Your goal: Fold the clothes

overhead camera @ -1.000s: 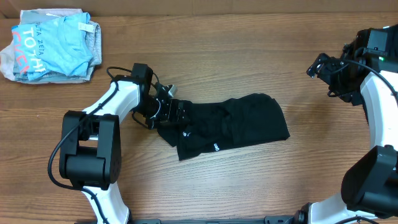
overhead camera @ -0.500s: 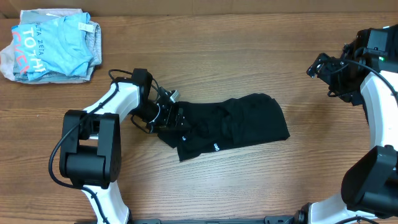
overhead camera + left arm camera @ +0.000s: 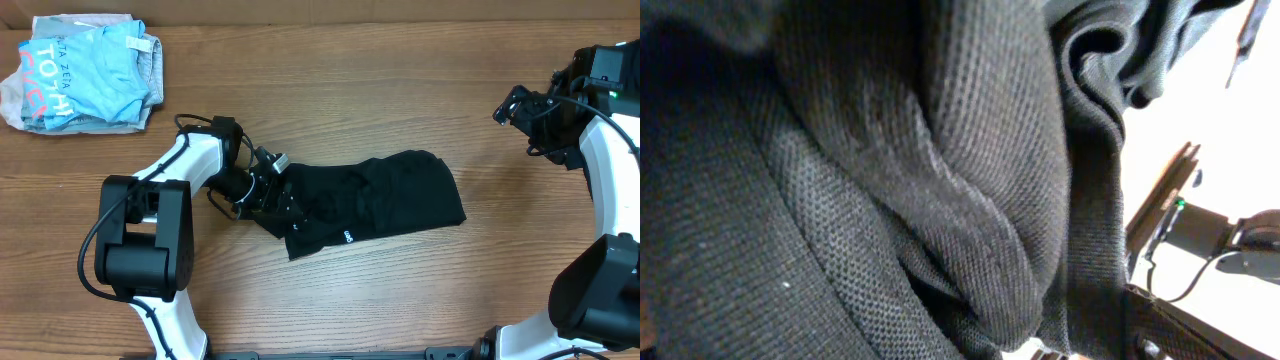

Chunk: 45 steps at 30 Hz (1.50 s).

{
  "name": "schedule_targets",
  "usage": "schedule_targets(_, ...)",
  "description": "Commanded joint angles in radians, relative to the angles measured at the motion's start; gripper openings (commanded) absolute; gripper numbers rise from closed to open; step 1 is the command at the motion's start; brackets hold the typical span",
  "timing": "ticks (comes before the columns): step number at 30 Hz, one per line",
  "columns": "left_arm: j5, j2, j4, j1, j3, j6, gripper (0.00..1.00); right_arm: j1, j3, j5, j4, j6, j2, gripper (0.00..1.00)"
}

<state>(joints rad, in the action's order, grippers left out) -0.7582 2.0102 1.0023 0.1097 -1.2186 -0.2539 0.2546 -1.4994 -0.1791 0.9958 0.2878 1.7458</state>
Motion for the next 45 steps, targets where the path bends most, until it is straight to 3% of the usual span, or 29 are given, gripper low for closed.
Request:
schedule_targets(1,-0.065,0.032,-0.026,-0.014,0.018,-0.056,1.00,-0.001,-0.011,0.003,-0.003,0.000,-0.014,1.00)
schedule_targets(6,-0.182,0.032,-0.031,-0.014,0.018,-0.062,1.00,-0.001,-0.011,0.003,-0.003,0.000,-0.014,1.00)
schedule_targets(14,-0.173,0.032,-0.004,-0.012,0.018,-0.111,1.00,-0.001,-0.011,0.003,-0.003,0.000,-0.014,1.00)
schedule_targets(18,-0.056,0.032,0.023,-0.012,0.018,-0.116,1.00,-0.001,-0.011,0.003,-0.003,0.000,-0.014,1.00)
schedule_targets(22,0.120,0.032,0.037,-0.011,0.018,-0.031,1.00,-0.001,-0.011,0.003,-0.003,0.000,-0.014,1.00)
schedule_targets(27,0.140,0.032,-0.006,-0.006,0.018,0.068,0.99,-0.001,-0.011,0.003,-0.003,0.000,-0.014,1.00)
schedule_targets(35,0.147,0.032,-0.095,0.017,0.018,0.213,0.70,-0.001,-0.011,0.003,-0.003,0.000,-0.014,1.00)
schedule_targets(37,0.196,0.032,-0.111,0.034,0.018,0.259,0.56,-0.001,-0.011,0.003,-0.003,0.000,-0.014,1.00)
schedule_targets(39,0.270,0.032,-0.115,0.048,0.018,0.318,0.35,-0.001,-0.011,0.003,-0.003,0.000,-0.014,1.00)
schedule_targets(40,0.306,0.032,-0.115,0.052,0.018,0.343,0.24,-0.001,-0.011,0.003,-0.003,0.000,-0.014,1.00)
schedule_targets(41,0.345,0.032,-0.113,0.056,0.018,0.368,0.04,-0.001,-0.011,0.003,-0.003,0.000,-0.014,1.00)
schedule_targets(45,0.488,0.032,-0.076,0.051,0.014,0.472,0.04,-0.001,-0.011,0.003,-0.003,0.000,-0.014,1.00)
